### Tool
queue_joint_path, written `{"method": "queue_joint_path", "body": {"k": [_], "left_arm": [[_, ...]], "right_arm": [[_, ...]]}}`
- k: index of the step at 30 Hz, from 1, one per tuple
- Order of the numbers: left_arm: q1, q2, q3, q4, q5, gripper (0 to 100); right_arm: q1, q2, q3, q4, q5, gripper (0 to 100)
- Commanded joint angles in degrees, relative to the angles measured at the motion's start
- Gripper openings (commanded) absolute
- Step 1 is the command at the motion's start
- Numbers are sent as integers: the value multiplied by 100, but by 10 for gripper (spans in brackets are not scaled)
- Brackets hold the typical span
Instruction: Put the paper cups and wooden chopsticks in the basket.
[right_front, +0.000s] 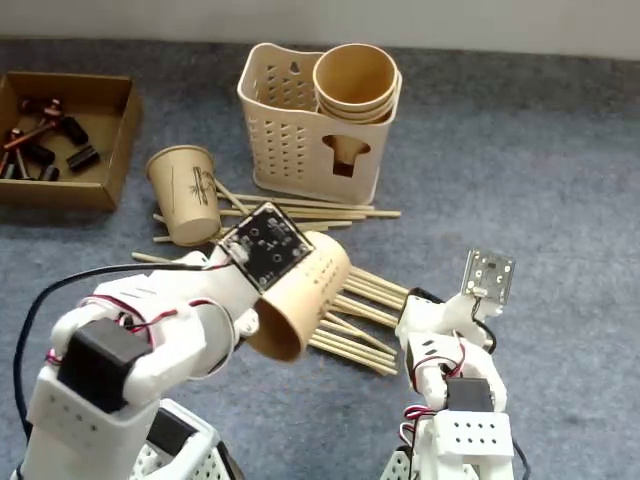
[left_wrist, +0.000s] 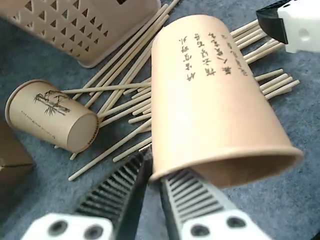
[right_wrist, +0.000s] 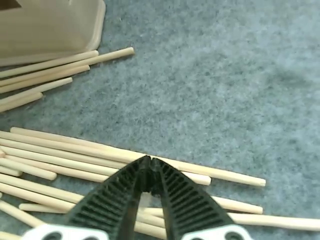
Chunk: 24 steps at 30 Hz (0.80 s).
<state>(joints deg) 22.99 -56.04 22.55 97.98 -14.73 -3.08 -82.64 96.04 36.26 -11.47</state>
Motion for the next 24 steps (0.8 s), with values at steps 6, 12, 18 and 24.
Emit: {"method": "queue_joint_path", "body": {"k": [6,12,18,24], "left_arm": [[-892,-40,-277,202,44,6],[-1297,-40,-268,211,53,6],[-1569,-31,-163,220,176,6],[-1895,-31,-57,220,237,6]], "right_arm": [[40,-13,637,-127,-18,5],[40,-13,637,-127,-18,5],[40,-13,637,-127,-18,5],[40,-13,637,-127,-18,5]]}}
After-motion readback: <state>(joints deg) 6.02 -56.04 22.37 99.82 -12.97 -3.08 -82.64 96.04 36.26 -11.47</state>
